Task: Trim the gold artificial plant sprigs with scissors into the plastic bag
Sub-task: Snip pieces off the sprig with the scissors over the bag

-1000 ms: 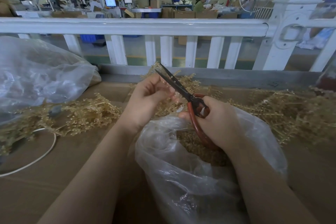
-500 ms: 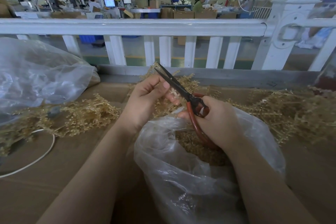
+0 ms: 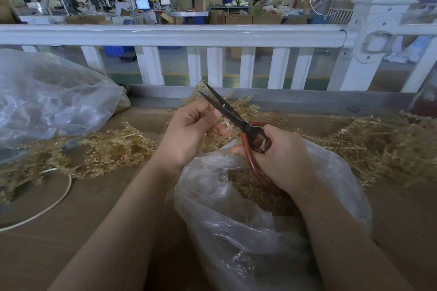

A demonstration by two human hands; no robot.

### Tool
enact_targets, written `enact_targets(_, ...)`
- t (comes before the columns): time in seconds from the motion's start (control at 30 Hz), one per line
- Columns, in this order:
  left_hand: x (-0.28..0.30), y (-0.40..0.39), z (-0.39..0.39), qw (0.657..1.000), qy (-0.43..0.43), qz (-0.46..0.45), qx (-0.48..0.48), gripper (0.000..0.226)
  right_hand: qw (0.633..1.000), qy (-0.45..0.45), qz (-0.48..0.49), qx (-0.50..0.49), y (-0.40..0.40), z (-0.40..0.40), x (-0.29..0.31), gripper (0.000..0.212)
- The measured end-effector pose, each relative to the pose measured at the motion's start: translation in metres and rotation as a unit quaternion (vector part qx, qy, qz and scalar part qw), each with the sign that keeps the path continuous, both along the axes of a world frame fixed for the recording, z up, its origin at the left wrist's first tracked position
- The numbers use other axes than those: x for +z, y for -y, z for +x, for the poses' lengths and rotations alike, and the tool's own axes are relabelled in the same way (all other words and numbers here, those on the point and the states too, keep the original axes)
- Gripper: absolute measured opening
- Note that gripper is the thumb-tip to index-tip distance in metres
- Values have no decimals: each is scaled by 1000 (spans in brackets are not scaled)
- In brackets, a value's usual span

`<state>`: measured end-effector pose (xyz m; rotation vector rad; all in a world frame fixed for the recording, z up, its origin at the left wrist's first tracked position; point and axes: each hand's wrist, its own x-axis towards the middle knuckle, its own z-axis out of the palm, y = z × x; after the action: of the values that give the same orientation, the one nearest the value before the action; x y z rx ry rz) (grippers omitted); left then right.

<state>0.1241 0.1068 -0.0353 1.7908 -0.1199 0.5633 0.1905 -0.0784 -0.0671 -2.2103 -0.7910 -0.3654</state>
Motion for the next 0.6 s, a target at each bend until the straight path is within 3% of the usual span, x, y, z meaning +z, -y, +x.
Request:
enact_targets(0.17,0,-1,1,1000,3,-11,5,18,999,-28,16,6,0,0,0,54)
enact_targets(0.3,0,-2,2,997,-22,-79,10,18,990,-101,89,27,-1,1,0,72)
enact_targets(0.6,3,11,4,998,-56,-21,19,22,948,-241,188,89,-1,0,10,44)
